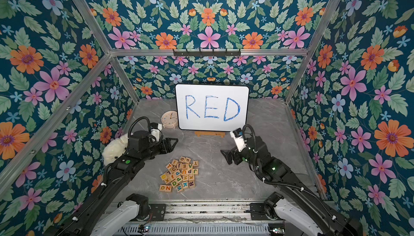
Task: Assemble the uppercase word "red" with letter blocks
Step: Pick up the letter block from the center of the board.
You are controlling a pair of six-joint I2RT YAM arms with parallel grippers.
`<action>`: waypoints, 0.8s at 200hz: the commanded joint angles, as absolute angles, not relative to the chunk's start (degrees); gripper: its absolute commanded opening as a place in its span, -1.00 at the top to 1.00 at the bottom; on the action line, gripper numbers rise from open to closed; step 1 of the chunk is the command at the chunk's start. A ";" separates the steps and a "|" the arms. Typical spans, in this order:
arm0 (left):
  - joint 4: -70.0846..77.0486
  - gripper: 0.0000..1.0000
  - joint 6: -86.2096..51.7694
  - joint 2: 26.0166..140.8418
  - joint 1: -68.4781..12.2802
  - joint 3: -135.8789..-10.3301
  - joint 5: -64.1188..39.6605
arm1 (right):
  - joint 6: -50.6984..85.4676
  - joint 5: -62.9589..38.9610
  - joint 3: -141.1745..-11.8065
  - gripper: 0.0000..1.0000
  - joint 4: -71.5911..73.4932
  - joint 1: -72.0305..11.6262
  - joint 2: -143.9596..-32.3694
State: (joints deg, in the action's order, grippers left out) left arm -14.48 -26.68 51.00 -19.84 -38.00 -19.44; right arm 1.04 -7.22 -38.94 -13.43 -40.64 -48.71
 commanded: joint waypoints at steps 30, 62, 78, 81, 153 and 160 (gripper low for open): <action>-14.35 -0.40 -26.06 51.48 -24.06 -35.66 -17.45 | -12.71 -8.40 -34.59 -0.94 -6.68 -47.49 -49.36; -13.38 -0.40 -26.71 52.36 -24.43 -34.19 -16.92 | -17.84 -12.90 -31.76 -0.98 -5.48 -47.55 -46.07; -13.28 -0.40 -26.70 53.45 -24.76 -34.28 -17.04 | -17.99 -13.34 -31.64 -0.98 -6.94 -47.54 -45.64; -13.35 -0.40 -26.79 53.52 -24.85 -34.27 -16.93 | -18.12 -13.56 -31.56 -0.98 -7.16 -47.54 -45.63; -17.07 -0.45 -32.85 54.01 -25.31 -35.93 -2.22 | -19.53 -20.28 -32.04 -0.91 -6.98 -47.84 -53.47; -17.23 -0.45 -33.53 54.13 -25.30 -35.87 -2.13 | -20.03 -20.68 -31.93 -0.90 -5.94 -48.55 -54.54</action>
